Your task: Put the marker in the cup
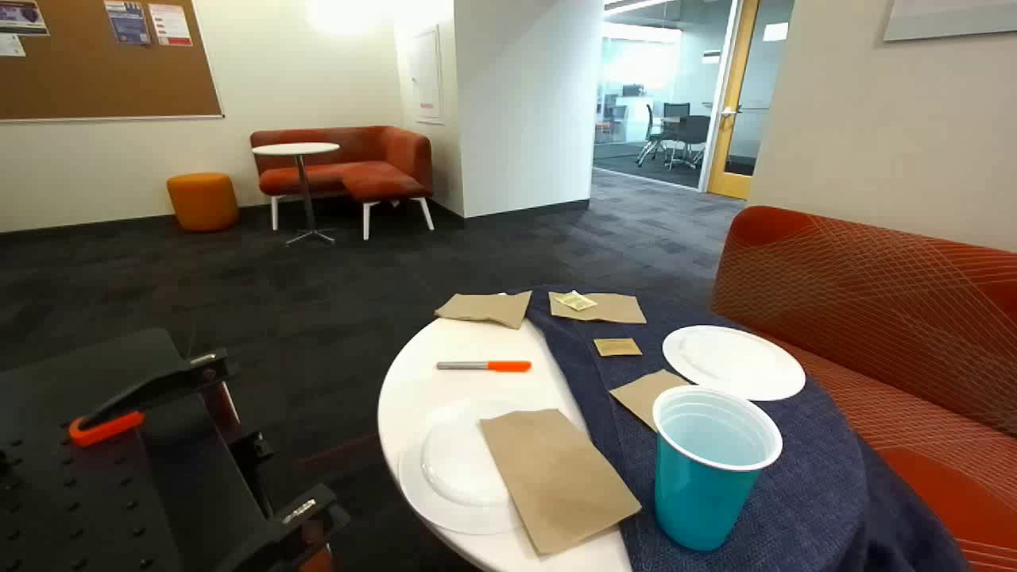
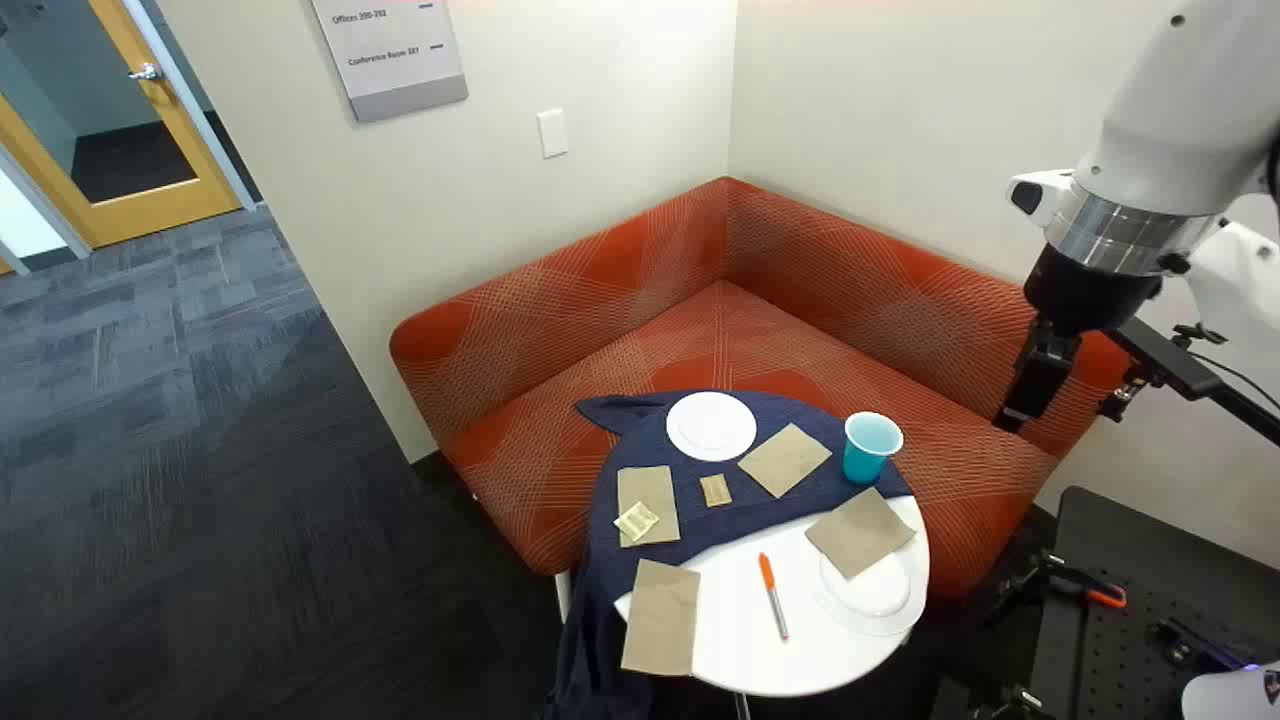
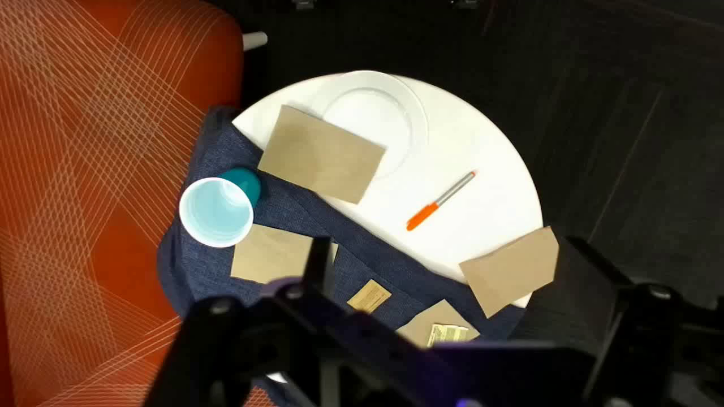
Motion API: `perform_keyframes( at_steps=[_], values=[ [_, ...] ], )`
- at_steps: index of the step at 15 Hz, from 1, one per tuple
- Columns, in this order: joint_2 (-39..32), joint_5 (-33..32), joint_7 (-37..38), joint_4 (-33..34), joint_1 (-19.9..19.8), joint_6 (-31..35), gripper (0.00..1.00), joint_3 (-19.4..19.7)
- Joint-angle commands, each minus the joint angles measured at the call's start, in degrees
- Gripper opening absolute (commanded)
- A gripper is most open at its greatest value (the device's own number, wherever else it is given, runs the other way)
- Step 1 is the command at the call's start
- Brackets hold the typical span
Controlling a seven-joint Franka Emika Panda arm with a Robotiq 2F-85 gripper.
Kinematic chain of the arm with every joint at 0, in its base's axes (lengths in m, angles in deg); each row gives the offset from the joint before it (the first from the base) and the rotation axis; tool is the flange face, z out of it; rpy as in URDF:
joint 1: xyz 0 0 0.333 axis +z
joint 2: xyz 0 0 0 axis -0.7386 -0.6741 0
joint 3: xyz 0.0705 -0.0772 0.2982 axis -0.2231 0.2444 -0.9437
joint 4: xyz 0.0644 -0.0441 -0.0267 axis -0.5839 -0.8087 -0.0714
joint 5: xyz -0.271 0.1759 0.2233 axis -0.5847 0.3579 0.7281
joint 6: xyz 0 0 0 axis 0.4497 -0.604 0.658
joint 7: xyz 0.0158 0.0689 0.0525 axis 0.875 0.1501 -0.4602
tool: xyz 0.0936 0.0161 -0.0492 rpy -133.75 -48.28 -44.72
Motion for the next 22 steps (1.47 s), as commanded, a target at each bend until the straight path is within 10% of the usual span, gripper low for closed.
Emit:
perform_keyframes(
  at_steps=[1,22],
  values=[
    [0.0,0.2,-0.2,0.1,-0.3,-0.1,1.0,-0.2],
    [-4.7,2.7,5.3,-1.7,-0.3,7.3,1.0,-1.0]
  ],
)
